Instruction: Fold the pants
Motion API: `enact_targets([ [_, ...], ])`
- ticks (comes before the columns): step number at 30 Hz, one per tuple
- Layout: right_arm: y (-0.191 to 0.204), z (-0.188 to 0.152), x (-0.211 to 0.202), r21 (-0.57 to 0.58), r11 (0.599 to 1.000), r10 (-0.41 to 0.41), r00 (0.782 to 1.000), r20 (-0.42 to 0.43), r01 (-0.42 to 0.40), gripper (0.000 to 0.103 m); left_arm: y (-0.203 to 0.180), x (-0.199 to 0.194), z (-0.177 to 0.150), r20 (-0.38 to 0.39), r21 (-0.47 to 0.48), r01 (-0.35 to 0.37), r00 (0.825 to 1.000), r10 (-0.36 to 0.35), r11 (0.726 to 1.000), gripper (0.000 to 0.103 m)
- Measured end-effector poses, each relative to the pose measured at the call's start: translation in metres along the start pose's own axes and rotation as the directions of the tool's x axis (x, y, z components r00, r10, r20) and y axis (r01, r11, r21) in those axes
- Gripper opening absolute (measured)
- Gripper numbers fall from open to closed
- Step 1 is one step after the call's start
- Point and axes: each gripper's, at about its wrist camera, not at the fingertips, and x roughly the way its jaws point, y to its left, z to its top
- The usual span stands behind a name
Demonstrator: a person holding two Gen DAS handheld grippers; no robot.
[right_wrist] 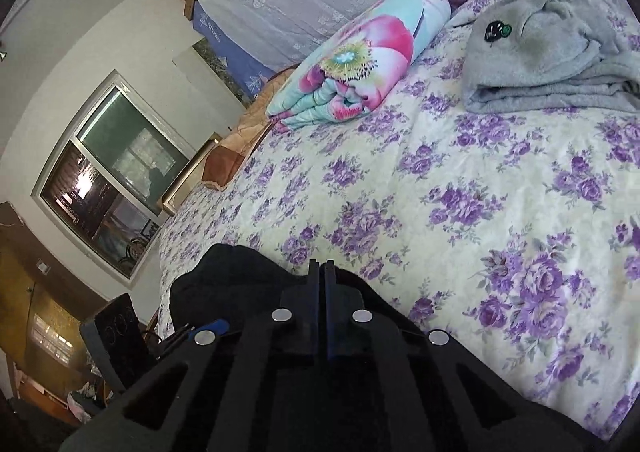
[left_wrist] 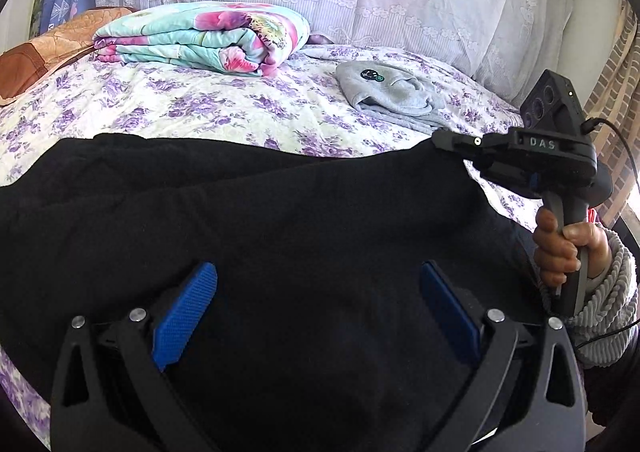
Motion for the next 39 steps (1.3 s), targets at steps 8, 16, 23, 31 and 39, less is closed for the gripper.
enact_targets([
  [8,-0.046,0.003,0.001,0.172,0.984,-0.050,0.999,-0.007,0.051,0.000,0.000,-0.001,0.000,0.002,-0.003,0.004,1.000,-0.004,1.000,0.098],
  [16,0.045,-0.004,0.050,0.076,0.982,0.185,0.966,-0.181,-0.173,0.004,0.000,-0.003,0.000,0.010,-0.011,0.015,1.000,-0.015,1.000,0.098],
  [23,-0.023,-0.013,0.054,0.193,0.969,-0.126,0.980,-0.155,0.155,0.000,0.001,-0.004,0.001,0.019,-0.019,0.032,0.999,-0.031,0.999,0.098],
  [31,0.065,-0.006,0.083,0.065,0.992,0.117,0.964,-0.239,-0.104,0.006,0.002,-0.005,0.000,0.026,-0.027,0.039,0.999,-0.038,0.999,0.098],
  [39,0.015,0.005,0.118,0.115,0.980,-0.129,0.962,-0.240,0.161,0.005,0.002,-0.006,0.000,0.031,-0.035,0.046,0.998,-0.045,0.998,0.098],
])
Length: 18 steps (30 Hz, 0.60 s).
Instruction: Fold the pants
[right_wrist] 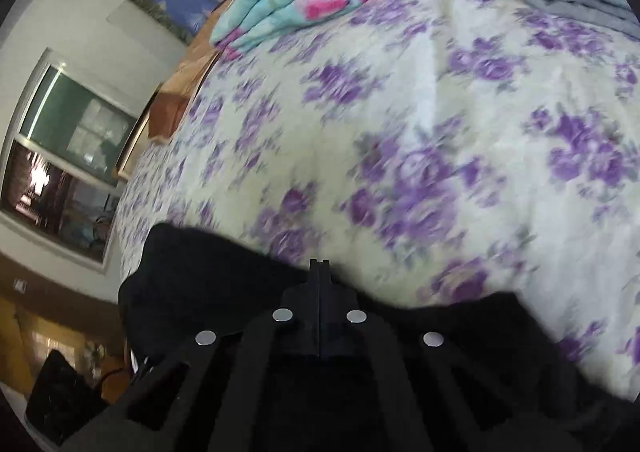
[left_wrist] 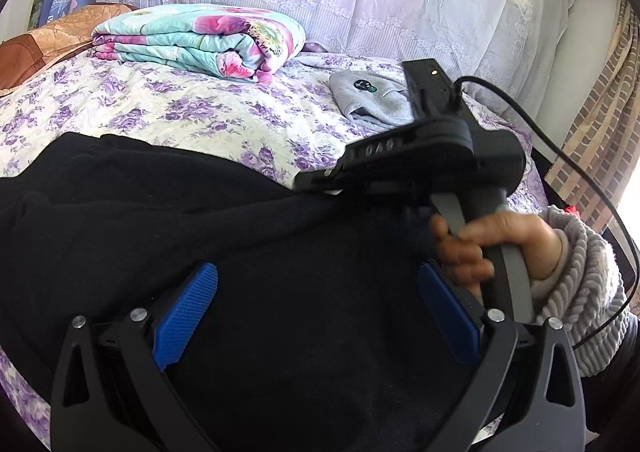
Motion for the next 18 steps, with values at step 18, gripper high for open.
enact_targets([
  [18,0.016,-0.030,-0.092,-0.116,0.989,-0.056,0.968,0.245,0.086,0.024,0.000,0.000,-0.001,-0.002,-0.004,-0.002,1.000,0.002,1.000,0.098],
])
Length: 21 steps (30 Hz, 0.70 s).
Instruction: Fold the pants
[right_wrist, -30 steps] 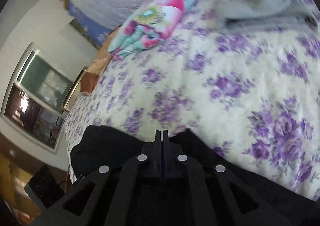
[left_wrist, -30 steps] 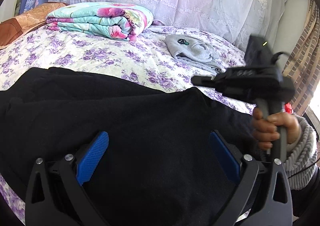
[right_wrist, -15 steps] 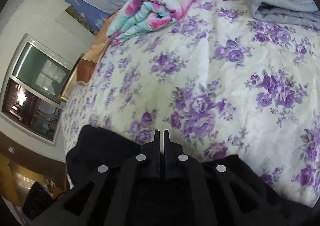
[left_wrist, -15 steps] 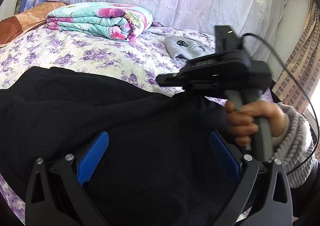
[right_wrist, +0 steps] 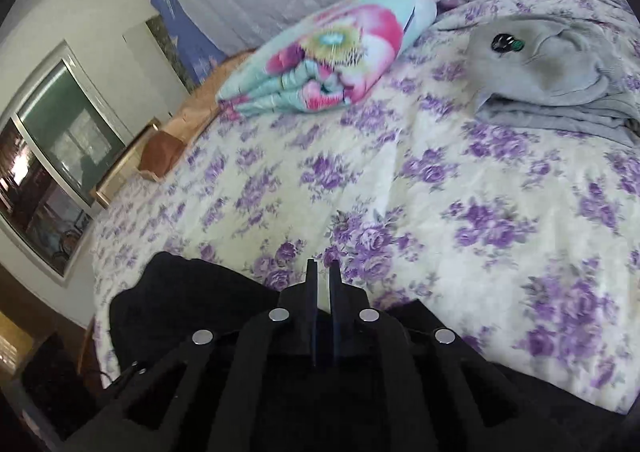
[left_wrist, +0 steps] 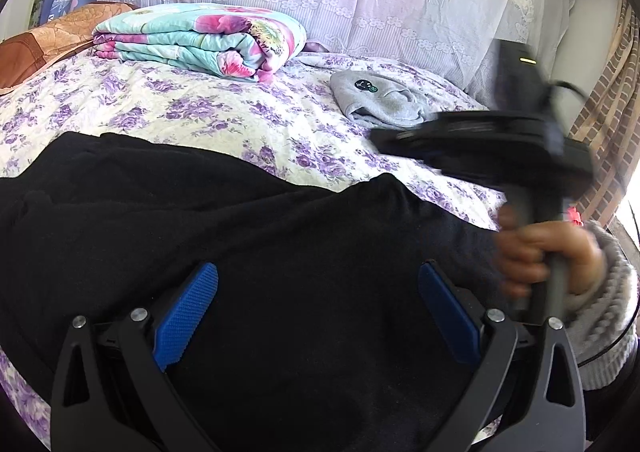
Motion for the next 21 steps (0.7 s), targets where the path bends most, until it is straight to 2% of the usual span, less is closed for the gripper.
enact_targets([
  [1,-0.006,-0.006,-0.020,0.010,1.000,0.004,1.000,0.018,-0.004,0.047,0.000,0.000,0.000,0.000,0.000,0.000,1.000,0.000,1.000,0.098],
  [2,-0.012,-0.013,-0.039,0.012,1.000,0.002,1.000,0.030,-0.002,0.058,0.000,0.000,0.000,0.000,0.000,0.000,1.000,0.000,1.000,0.098],
  [4,-0.027,-0.031,-0.070,0.028,1.000,0.006,1.000,0.029,-0.007,0.058,0.000,0.001,0.000,-0.001,0.003,-0.003,1.000,0.003,1.000,0.098],
  [6,-0.048,-0.052,-0.087,0.096,0.995,0.025,1.000,0.007,-0.026,0.060,0.000,0.001,0.001,-0.003,0.005,-0.007,1.000,0.007,1.000,0.098],
  [8,-0.071,-0.076,-0.087,0.172,0.984,0.043,0.998,-0.037,-0.036,0.068,0.000,0.002,0.000,-0.005,0.009,-0.013,1.000,0.013,1.000,0.098],
  [9,-0.083,-0.086,-0.081,0.200,0.980,0.018,0.998,-0.061,-0.005,0.068,0.000,0.002,0.000,-0.007,0.010,-0.016,1.000,0.016,1.000,0.098],
  [10,-0.100,-0.095,-0.077,0.236,0.971,-0.016,0.997,-0.080,0.034,0.064,-0.001,0.002,0.000,-0.008,0.013,-0.020,1.000,0.020,1.000,0.098],
  [11,-0.118,-0.102,-0.080,0.295,0.955,0.007,0.999,-0.051,0.008,0.037,-0.001,0.002,0.000,-0.011,0.016,-0.025,1.000,0.025,1.000,0.098],
  [12,-0.129,-0.107,-0.090,0.353,0.936,-0.004,1.000,-0.028,0.014,0.026,-0.002,0.003,0.000,-0.013,0.020,-0.029,0.999,0.030,0.999,0.098],
  [13,-0.139,-0.110,-0.108,0.408,0.913,-0.037,0.999,0.010,0.030,0.023,-0.002,0.003,0.000,-0.015,0.024,-0.035,0.999,0.035,0.999,0.098],
  [15,-0.146,-0.117,-0.156,0.428,0.902,-0.110,0.985,0.131,0.044,0.041,-0.002,0.003,-0.001,-0.017,0.027,-0.038,0.999,0.039,0.999,0.098],
  [16,-0.146,-0.125,-0.182,0.424,0.904,-0.145,0.974,0.177,0.057,0.054,-0.002,0.003,-0.001,-0.016,0.027,-0.037,0.999,0.038,0.999,0.098],
  [18,-0.151,-0.148,-0.232,0.435,0.897,-0.194,0.956,0.222,0.081,0.056,-0.002,0.003,-0.002,-0.016,0.027,-0.038,0.999,0.038,0.999,0.098],
  [20,-0.161,-0.180,-0.282,0.508,0.855,-0.266,0.932,0.248,0.109,0.060,-0.001,0.002,-0.002,-0.017,0.028,-0.040,0.999,0.040,0.999,0.098],
  [21,-0.167,-0.199,-0.307,0.558,0.821,-0.308,0.917,0.255,0.120,0.062,-0.002,0.002,-0.002,-0.016,0.027,-0.039,0.999,0.039,0.999,0.098],
])
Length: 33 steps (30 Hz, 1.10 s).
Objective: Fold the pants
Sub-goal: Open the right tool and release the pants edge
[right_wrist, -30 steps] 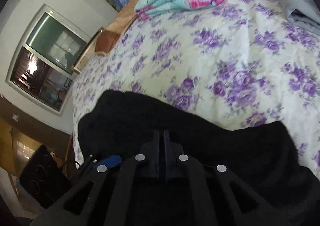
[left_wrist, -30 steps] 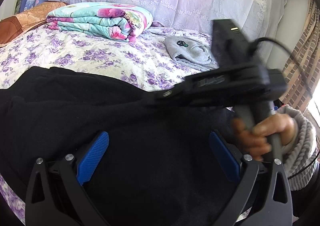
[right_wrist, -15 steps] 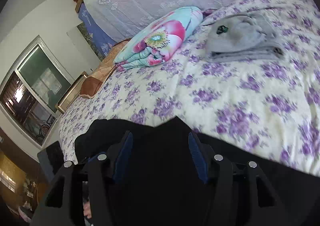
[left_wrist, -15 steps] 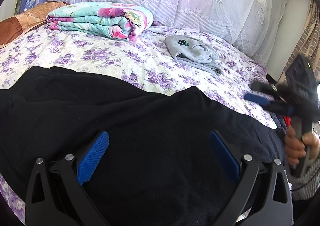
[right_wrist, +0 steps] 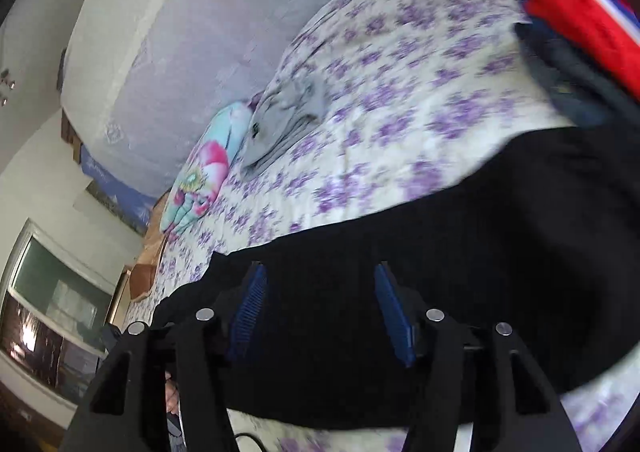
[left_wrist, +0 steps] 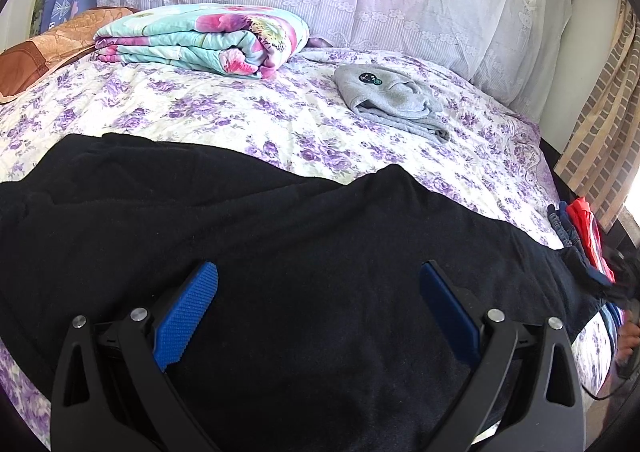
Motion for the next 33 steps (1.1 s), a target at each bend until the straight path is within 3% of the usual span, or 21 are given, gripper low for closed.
enact_targets([
  [3,-0.054,-0.008,-0.054,0.161,0.985,-0.076,0.996,0.046,0.067,0.070,0.000,0.000,0.000,0.000,0.000,0.001,1.000,-0.001,1.000,0.098],
  [5,-0.080,-0.015,-0.068,0.251,0.964,-0.101,0.994,0.048,0.086,0.076,0.000,0.000,0.000,0.000,0.000,0.000,1.000,0.000,1.000,0.098],
  [9,-0.111,-0.017,-0.051,0.356,0.932,-0.090,0.996,0.030,0.073,0.077,0.000,0.000,0.000,0.000,0.000,0.001,1.000,-0.001,1.000,0.098],
  [15,-0.115,0.009,-0.020,0.351,0.936,-0.051,0.994,0.094,0.015,0.080,0.000,0.000,0.000,-0.002,0.001,-0.002,1.000,0.002,1.000,0.098],
  [16,-0.116,0.013,-0.017,0.344,0.939,-0.064,0.992,0.109,0.023,0.069,0.000,0.000,0.000,-0.002,0.000,-0.002,1.000,0.002,1.000,0.098],
  [17,-0.115,0.016,-0.016,0.330,0.943,-0.084,0.989,0.122,0.040,0.036,0.000,0.000,0.000,-0.002,0.000,-0.001,1.000,0.001,1.000,0.098],
  [18,-0.111,0.019,-0.016,0.297,0.954,-0.072,0.988,0.137,0.029,0.026,0.000,0.000,0.000,-0.002,0.001,-0.002,1.000,0.002,1.000,0.098],
  [20,-0.090,0.028,-0.030,0.157,0.985,-0.100,0.972,0.211,0.067,0.020,0.000,0.000,0.000,-0.003,0.001,-0.002,1.000,0.002,1.000,0.098],
  [22,-0.069,0.031,-0.046,0.014,0.989,-0.143,0.949,0.283,0.145,0.020,0.000,0.000,0.000,-0.004,0.002,-0.003,1.000,0.003,1.000,0.098],
  [23,-0.070,0.031,-0.048,0.001,0.985,-0.165,0.946,0.279,0.171,0.020,0.001,0.000,-0.001,-0.004,0.003,-0.004,1.000,0.004,1.000,0.098],
  [26,-0.106,0.033,-0.027,0.054,0.956,-0.292,0.943,0.162,0.287,0.025,0.000,0.000,-0.001,-0.006,0.005,-0.004,1.000,0.004,1.000,0.098],
  [28,-0.117,0.032,-0.025,0.070,0.962,-0.270,0.951,0.149,0.262,0.025,0.001,0.000,-0.001,-0.006,0.004,-0.005,1.000,0.005,1.000,0.098],
  [30,-0.110,0.034,-0.041,0.082,0.957,-0.289,0.937,0.196,0.278,0.038,0.000,0.001,-0.001,-0.007,0.004,-0.005,1.000,0.005,1.000,0.098],
  [31,-0.107,0.035,-0.050,0.089,0.958,-0.286,0.931,0.228,0.272,0.049,0.000,0.001,-0.001,-0.007,0.005,-0.006,1.000,0.006,1.000,0.098],
  [33,-0.101,0.033,-0.065,0.105,0.946,-0.325,0.900,0.291,0.308,0.053,0.001,0.001,-0.001,-0.008,0.006,-0.006,1.000,0.006,1.000,0.098],
])
